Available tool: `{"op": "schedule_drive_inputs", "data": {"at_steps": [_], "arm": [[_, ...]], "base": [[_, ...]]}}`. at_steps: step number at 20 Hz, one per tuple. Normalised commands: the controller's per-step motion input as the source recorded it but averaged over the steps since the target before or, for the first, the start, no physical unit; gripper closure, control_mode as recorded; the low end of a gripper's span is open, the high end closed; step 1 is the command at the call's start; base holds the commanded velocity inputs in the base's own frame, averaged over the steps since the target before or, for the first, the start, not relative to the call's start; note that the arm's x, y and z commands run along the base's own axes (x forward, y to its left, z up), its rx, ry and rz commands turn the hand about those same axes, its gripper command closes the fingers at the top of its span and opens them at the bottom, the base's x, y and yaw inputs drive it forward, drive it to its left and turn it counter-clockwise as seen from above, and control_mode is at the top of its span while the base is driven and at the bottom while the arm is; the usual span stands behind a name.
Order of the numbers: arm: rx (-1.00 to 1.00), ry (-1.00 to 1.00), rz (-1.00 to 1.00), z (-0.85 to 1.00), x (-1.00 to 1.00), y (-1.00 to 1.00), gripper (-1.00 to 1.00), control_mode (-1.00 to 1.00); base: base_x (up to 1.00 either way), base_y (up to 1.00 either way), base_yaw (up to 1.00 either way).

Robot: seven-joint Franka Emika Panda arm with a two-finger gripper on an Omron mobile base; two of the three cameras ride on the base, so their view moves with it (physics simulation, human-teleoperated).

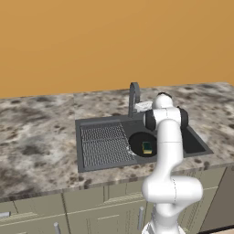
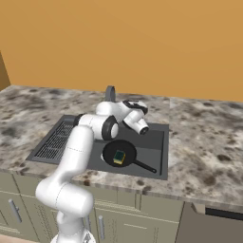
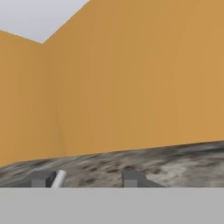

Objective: Pick the pan and sponge and place them into the sink. Then turn on the water.

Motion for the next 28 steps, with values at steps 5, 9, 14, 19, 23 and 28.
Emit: {"op": "schedule_drive_inputs", "data": {"at_steps": [5,9,14,19,23,28], "arm": [[0.03,0.08,0.00,-0.01,0.21,-0.27,1.00,-1.00],[0.06,0.04,0.00,-0.03,0.08,-0.56,1.00,-1.00],[0.07,0.00,-0.01,-0.04,0.01,-0.75,1.00,-1.00],[0.07,0.00,-0.04,-0.09,0.05,-0.79,1.00,-1.00],[0.02,0.00,-0.05,-0.22,0.11,-0.69,1.00,-1.00],[0.00,0.00,-0.05,-0.35,0.11,-0.67,1.00,-1.00]], "base": [[0.00,0.00,0.00],[0.00,0.00,0.00],[0.00,0.00,0.00],[0.00,0.00,0.00],[0.00,0.00,0.00],[0.00,0.00,0.00]]}}
